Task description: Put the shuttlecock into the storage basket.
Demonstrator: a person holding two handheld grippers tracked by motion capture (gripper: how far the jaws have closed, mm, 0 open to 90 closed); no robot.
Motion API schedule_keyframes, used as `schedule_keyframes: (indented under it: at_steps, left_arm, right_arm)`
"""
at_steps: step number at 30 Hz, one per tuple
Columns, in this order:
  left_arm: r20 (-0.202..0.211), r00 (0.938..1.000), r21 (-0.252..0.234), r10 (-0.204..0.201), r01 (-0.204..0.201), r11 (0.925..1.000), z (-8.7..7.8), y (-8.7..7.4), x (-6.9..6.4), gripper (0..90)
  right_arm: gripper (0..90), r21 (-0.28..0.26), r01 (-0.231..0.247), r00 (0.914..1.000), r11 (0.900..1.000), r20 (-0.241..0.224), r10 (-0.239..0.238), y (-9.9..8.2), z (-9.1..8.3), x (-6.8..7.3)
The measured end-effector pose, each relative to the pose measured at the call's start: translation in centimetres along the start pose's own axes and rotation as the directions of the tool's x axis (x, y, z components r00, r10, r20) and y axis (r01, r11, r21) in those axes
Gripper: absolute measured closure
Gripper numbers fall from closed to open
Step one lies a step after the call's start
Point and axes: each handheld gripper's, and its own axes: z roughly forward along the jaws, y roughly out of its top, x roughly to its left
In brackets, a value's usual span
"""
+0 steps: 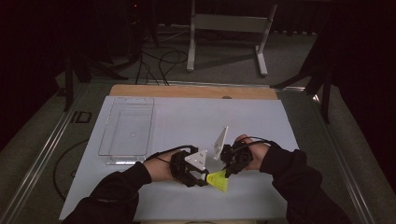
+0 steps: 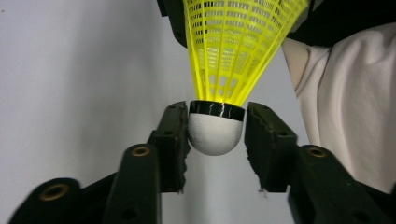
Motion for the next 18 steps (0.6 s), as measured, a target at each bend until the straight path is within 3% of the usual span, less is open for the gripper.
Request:
schedule_keyframes:
  at_steps: [6, 9, 13, 16, 18]
  left_arm:
    - [0.017, 0.9998, 0.022, 0.013, -0.013, 0.9997, 0.08, 0.13, -0.05, 65.2]
    - [0.026, 0.9996, 0.026, 0.013, -0.014, 0.9996, 0.0, 0.13, 0.02, 65.6]
    - [0.032, 0.9994, 0.031, 0.013, -0.014, 0.9994, 0.03, 0.16, 0.05, 65.7]
    - [0.048, 0.9988, 0.035, 0.008, -0.01, 0.9994, -0.06, 0.08, 0.08, 65.7]
    - [0.049, 0.9988, 0.041, 0.007, -0.009, 0.9991, -0.18, 0.02, 0.13, 65.7]
  right_arm:
    - [90.0, 0.005, 0.001, 1.0, 1.0, 0.001, -0.001, 0.15, 0.16, 0.04]
    - [90.0, -0.002, -0.023, 0.9997, 0.9997, -0.003, 0.023, 0.16, 0.23, 0.02]
    - [87.5, 0.006, -0.011, 0.9999, 0.9999, 0.01, 0.011, 0.32, 0.27, 0.19]
    - [67.5, 0.008, -0.055, 0.9979, 0.9984, 0.035, 0.055, 0.28, 0.37, 0.23]
    - [59.8, 0.003, -0.08, 0.9955, 0.9968, 0.052, 0.079, 0.14, 0.48, 0.17]
